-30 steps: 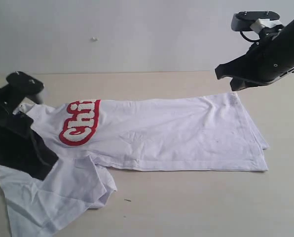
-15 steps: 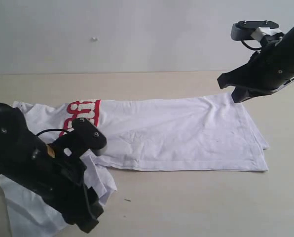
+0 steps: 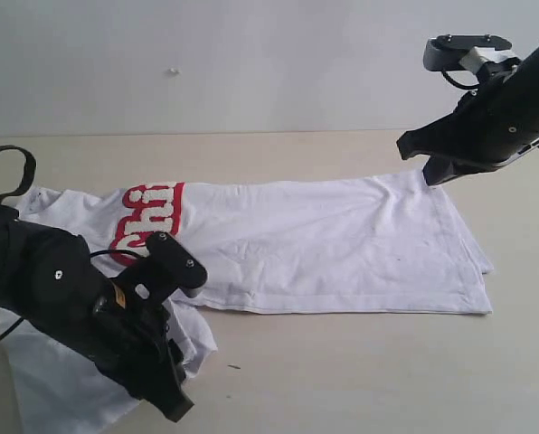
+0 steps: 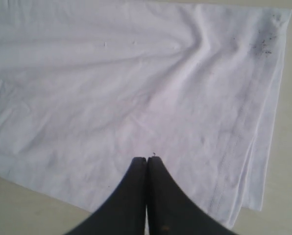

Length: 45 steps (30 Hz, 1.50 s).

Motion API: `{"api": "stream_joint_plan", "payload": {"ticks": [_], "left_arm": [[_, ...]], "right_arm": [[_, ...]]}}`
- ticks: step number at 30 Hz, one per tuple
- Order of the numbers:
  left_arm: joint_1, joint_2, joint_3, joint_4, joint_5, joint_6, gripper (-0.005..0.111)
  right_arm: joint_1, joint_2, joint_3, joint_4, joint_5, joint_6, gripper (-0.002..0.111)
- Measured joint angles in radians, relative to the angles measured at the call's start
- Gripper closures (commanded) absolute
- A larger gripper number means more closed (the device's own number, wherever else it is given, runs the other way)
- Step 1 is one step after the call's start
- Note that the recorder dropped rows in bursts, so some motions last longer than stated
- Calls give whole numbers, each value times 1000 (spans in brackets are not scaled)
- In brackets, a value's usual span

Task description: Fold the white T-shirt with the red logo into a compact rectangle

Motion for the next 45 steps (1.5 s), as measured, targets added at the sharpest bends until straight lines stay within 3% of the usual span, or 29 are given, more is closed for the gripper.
{"api": "stream_joint_plan", "payload": {"ticks": [4,8,10,13,16,19,22,27,30,34,36,38,40,45], "left_arm": [[0,3,-5,14,-3,0,107],[0,1,-6,32,4,0,107],[0,-8,-31,78,76,0,107],[0,-43,-158,210,298,-4,107],[0,-68,-313,367,421,-8,107],[0,-69,-401,613,420,-10,107],[7,-62,-410,828,296,4,107],[29,4,-413,900,95,75,91],[64,43,-413,919,12,77,74],[123,89,-413,925,-73,25,53],[148,108,-413,926,-115,-24,51],[166,120,-413,926,-147,-75,54],[180,120,-413,928,-153,-179,64],[180,110,-413,877,22,-340,102]], "right_arm": [[0,0,0,2,0,-2,108],[0,0,0,4,0,-2,108],[0,0,0,4,0,-2,108],[0,0,0,6,0,-2,108],[0,0,0,6,-2,-2,108],[0,0,0,8,-4,-4,108],[0,0,0,16,-6,-4,108],[0,0,0,22,-8,-4,108],[0,0,0,24,-8,-4,108],[0,0,0,27,-12,-4,108],[0,0,0,27,-20,-4,108],[0,0,0,31,-29,-4,108],[0,0,0,31,-33,-4,108],[0,0,0,31,-33,-4,108]]}}
